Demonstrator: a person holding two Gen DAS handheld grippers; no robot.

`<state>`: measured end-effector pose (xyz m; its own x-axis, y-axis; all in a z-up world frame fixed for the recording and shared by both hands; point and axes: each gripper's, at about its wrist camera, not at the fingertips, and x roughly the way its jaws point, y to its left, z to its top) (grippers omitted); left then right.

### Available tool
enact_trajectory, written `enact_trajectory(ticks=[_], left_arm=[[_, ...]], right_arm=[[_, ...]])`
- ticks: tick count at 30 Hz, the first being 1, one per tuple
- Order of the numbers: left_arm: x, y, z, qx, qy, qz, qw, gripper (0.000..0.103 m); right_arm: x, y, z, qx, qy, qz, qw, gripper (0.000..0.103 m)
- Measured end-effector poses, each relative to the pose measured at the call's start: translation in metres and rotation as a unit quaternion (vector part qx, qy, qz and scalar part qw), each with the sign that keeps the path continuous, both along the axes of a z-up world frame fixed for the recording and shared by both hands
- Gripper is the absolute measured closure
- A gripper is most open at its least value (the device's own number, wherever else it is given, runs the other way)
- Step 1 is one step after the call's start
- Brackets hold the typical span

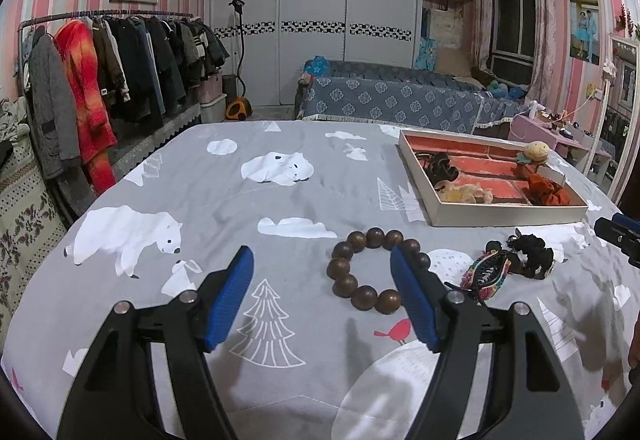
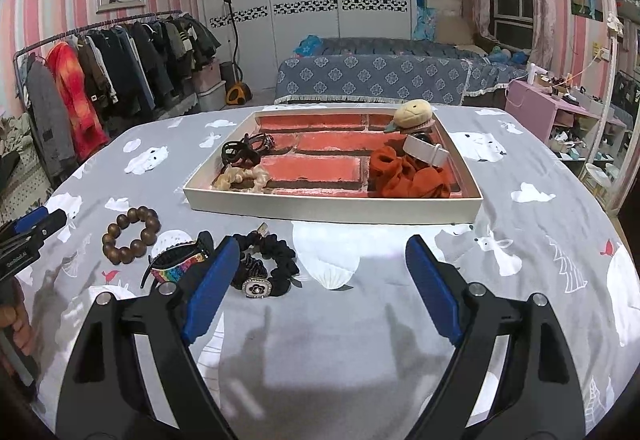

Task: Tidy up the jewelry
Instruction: 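Move both open tools back toward the remaining accessories on the bed cover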

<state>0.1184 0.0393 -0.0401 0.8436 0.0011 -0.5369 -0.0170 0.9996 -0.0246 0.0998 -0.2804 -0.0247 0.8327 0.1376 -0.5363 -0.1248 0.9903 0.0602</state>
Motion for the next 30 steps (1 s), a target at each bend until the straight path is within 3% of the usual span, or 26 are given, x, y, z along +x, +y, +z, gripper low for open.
enact_trajectory(ticks=[30], left_arm=[[0.008,-0.003,-0.005,-0.002,0.01,-0.008,0.9999,0.033]], right_arm=[[0.007,0.022,-0.008,-0.013,0.017,0.026,0.999,0.02]])
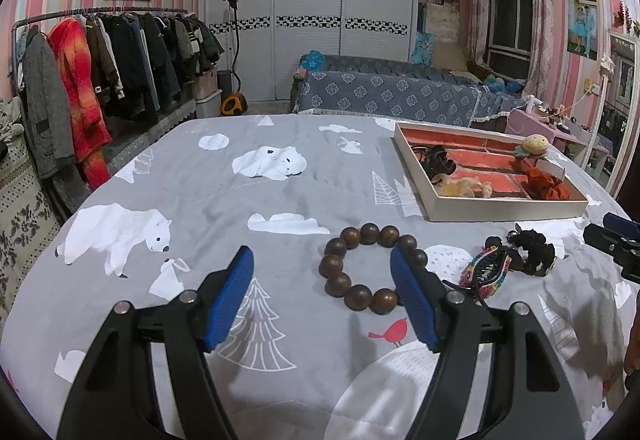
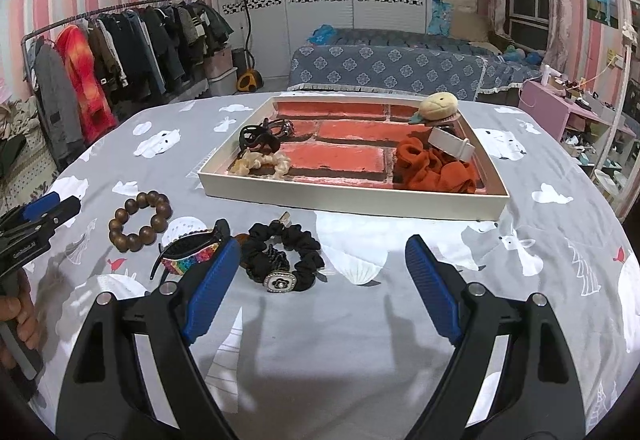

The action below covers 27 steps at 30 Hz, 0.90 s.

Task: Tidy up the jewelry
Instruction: 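Move both open tools back toward the remaining accessories on the bed cover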

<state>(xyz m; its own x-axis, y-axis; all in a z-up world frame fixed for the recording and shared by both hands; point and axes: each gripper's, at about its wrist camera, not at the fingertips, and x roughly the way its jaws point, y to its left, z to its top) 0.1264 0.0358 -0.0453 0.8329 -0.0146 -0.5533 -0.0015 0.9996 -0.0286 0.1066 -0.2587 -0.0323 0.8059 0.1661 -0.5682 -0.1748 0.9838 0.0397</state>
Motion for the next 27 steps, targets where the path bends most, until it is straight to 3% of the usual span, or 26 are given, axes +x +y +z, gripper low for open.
enact_trajectory(ticks=[15,23,27], left_arm=[[0.005,0.002,-0.003,0.002,0.004,0.0,1.0,0.033],[0.006,0.003,-0.002,0.001,0.004,0.002,1.0,0.033],[0.006,0.003,-0.002,0.0,0.005,0.002,1.0,0.033]], right_arm=[[0.004,0.008,0.0,-0.004,0.006,0.009,1.0,0.024],[0.007,0.012,0.0,-0.003,0.011,0.016,1.0,0.04],[0.007,0.015,0.0,-0.003,0.013,0.022,1.0,0.04]])
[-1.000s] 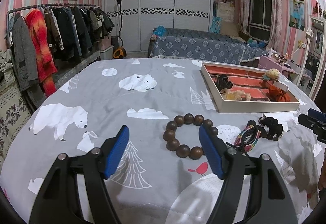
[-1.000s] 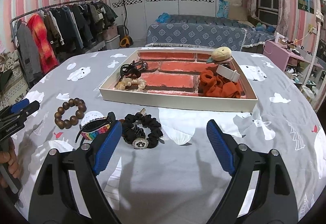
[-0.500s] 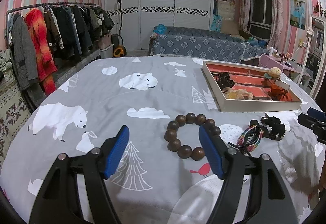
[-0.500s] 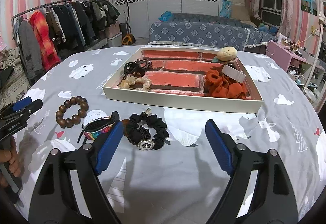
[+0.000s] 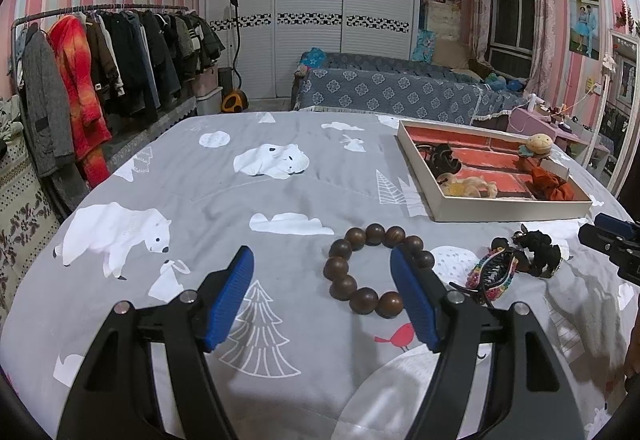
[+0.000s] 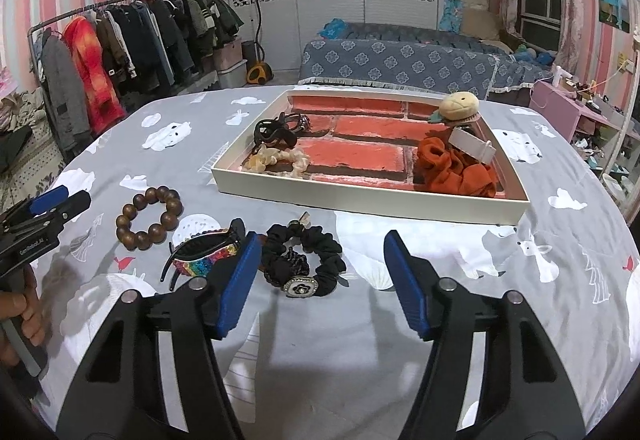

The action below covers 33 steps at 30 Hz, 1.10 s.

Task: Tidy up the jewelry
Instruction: 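Move both open tools back toward the remaining accessories on the bed cover, then grasp the wooden bead bracelet with left tool while right tool grasps black scrunchie watch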

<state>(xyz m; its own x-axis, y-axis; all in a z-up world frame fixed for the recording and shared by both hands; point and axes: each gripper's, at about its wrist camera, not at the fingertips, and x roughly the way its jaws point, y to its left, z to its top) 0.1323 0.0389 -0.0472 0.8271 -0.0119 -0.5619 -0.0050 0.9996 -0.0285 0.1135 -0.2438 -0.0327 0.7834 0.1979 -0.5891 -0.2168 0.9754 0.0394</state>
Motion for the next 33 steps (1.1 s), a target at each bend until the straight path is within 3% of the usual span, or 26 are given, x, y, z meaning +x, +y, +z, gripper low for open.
enact_trajectory(ticks=[33], left_arm=[[0.011,-0.001,-0.007,0.008,0.012,0.0,0.9999,0.033]], right_arm=[[0.004,0.015,-0.009,0.012,0.018,0.028,0.999,0.051]])
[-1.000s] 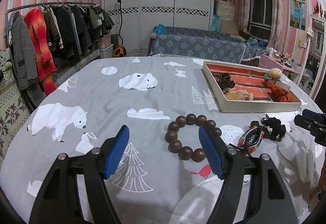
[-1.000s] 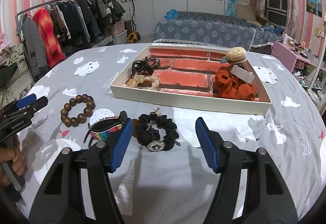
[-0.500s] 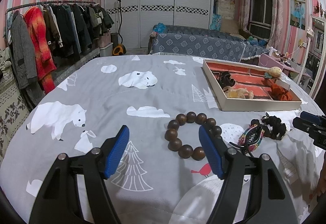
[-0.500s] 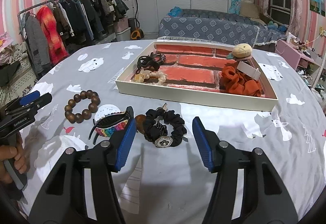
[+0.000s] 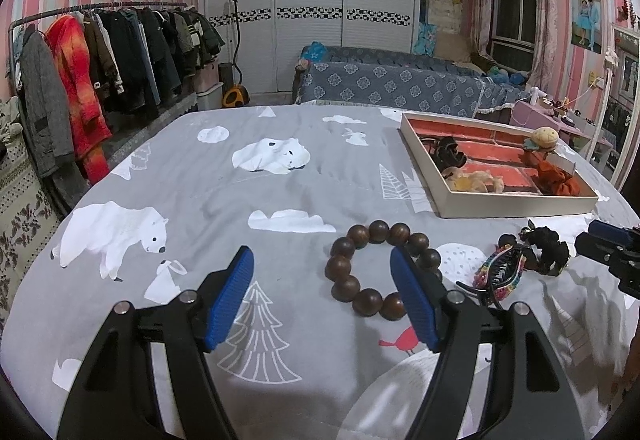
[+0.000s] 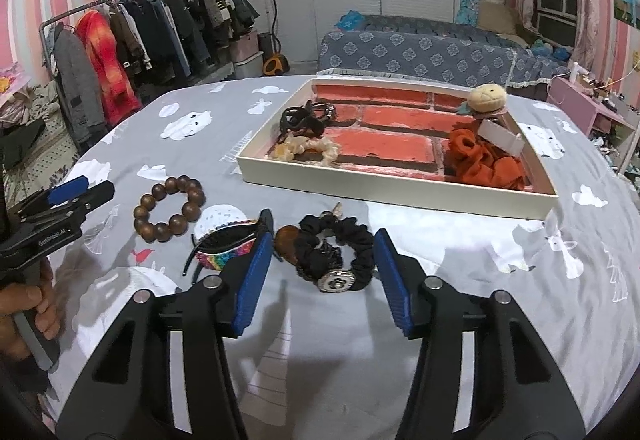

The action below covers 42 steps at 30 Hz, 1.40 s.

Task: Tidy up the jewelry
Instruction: 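Grasp the wooden bead bracelet with left tool while right tool grasps black scrunchie watch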

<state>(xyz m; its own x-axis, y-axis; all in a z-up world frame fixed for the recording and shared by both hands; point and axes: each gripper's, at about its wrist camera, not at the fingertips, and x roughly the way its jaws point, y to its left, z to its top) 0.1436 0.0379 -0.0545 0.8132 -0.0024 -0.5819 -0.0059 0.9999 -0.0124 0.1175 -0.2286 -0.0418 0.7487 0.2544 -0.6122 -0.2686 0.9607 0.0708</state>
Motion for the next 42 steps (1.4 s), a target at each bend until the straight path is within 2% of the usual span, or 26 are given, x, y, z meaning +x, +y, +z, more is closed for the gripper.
enact_trajectory(ticks=[4,11,20,25,28,32,35,37,38,42], left_arm=[[0.002,0.0,-0.002,0.002,0.003,0.0,1.0,0.033],[0.01,0.0,-0.007,0.001,0.018,-0.001,0.9998,0.033],[0.027,0.001,-0.012,-0.002,0.036,-0.004,0.9993,0.033],[0.041,-0.002,-0.022,-0.001,0.069,-0.012,0.9976,0.033],[0.051,-0.005,-0.03,-0.001,0.093,-0.024,0.9954,0.035],[0.064,-0.014,-0.044,0.004,0.135,-0.05,0.9896,0.06],[0.067,-0.017,-0.043,0.014,0.135,-0.057,0.9891,0.066],[0.066,-0.018,-0.043,0.023,0.13,-0.054,0.9898,0.08],[0.065,-0.017,-0.042,0.03,0.127,-0.051,0.9901,0.083],[0.066,-0.008,-0.042,0.03,0.123,-0.04,0.9911,0.084]], right_arm=[[0.003,0.004,-0.003,-0.002,0.005,0.002,1.0,0.052],[0.013,0.009,-0.011,-0.007,0.022,0.008,1.0,0.062],[0.026,0.013,-0.019,-0.011,0.039,0.011,0.999,0.067],[0.035,0.015,-0.025,-0.013,0.056,0.009,0.998,0.073],[0.04,0.016,-0.03,-0.031,0.061,-0.001,0.998,0.076],[0.048,0.016,-0.038,-0.044,0.073,-0.006,0.996,0.078],[0.052,0.017,-0.039,-0.058,0.074,-0.012,0.996,0.079],[0.054,0.016,-0.04,-0.063,0.073,-0.018,0.995,0.08],[0.054,0.013,-0.04,-0.067,0.071,-0.026,0.995,0.08],[0.056,-0.004,-0.037,-0.06,0.07,-0.047,0.995,0.081]])
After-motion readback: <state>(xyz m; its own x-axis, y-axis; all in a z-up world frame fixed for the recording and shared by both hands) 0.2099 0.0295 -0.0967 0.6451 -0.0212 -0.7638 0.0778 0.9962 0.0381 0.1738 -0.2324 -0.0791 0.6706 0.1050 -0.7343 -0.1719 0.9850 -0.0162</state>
